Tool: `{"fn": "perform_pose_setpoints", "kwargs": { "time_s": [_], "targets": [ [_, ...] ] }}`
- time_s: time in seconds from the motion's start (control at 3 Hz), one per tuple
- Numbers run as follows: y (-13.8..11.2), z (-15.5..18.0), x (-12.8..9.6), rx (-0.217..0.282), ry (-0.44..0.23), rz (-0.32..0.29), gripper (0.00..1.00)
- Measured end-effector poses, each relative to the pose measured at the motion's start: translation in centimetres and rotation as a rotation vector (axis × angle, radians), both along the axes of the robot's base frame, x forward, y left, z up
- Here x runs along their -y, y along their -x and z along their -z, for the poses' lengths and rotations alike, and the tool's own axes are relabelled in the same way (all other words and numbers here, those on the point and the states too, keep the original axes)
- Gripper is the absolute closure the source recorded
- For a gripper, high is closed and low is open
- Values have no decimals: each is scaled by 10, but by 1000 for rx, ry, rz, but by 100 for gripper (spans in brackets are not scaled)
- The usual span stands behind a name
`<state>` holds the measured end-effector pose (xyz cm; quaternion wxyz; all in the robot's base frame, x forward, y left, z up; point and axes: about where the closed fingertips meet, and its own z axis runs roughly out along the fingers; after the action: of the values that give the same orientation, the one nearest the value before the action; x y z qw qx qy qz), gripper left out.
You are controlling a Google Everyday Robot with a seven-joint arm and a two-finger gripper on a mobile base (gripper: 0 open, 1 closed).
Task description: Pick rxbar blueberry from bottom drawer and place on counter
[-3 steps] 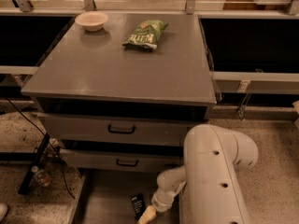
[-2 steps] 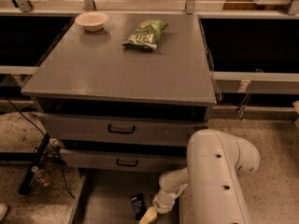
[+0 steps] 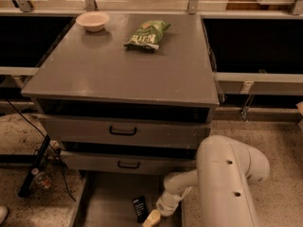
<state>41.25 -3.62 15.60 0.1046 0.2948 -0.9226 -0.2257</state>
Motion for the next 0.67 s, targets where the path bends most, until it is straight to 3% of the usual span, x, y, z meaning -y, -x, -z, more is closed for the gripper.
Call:
{"fn": "perform_pose_setpoints", "kwargs": {
  "time_s": [0.33, 0.67],
  "targets": [
    [1, -3, -17, 14, -97, -79, 0],
    [1, -2, -18, 14, -98, -78, 0]
  ]
}}
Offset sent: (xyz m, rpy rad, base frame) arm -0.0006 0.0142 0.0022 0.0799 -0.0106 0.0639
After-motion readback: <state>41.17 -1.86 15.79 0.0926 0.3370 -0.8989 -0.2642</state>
